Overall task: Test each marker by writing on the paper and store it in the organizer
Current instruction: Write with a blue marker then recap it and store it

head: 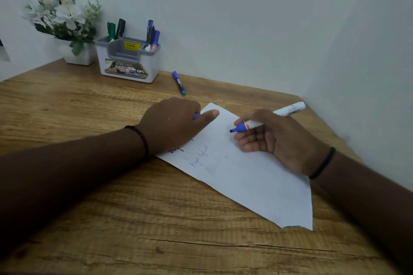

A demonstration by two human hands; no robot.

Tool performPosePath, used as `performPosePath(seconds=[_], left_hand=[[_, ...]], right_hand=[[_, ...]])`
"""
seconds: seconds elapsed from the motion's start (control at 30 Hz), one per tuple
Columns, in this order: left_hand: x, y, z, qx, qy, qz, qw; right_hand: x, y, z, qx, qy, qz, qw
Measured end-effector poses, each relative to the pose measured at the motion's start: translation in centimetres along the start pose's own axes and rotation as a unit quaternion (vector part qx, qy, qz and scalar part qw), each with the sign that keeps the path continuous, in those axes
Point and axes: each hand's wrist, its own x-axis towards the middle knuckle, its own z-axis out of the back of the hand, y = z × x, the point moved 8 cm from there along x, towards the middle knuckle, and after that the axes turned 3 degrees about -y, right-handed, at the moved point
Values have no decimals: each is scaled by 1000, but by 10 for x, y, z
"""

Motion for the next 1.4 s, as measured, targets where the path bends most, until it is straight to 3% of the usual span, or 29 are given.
performPosePath(seconds=[0.2, 0.53, 1.4], left_hand=[[-1, 7, -1, 81, 13, 25, 996], [0, 8, -7, 113, 18, 19, 993], [4, 9, -14, 117, 41, 5, 992]], right_hand=[[-8, 1, -16, -44, 40, -12, 998], [29, 17, -20, -172, -20, 67, 983], [28, 12, -21, -243, -14, 38, 969]])
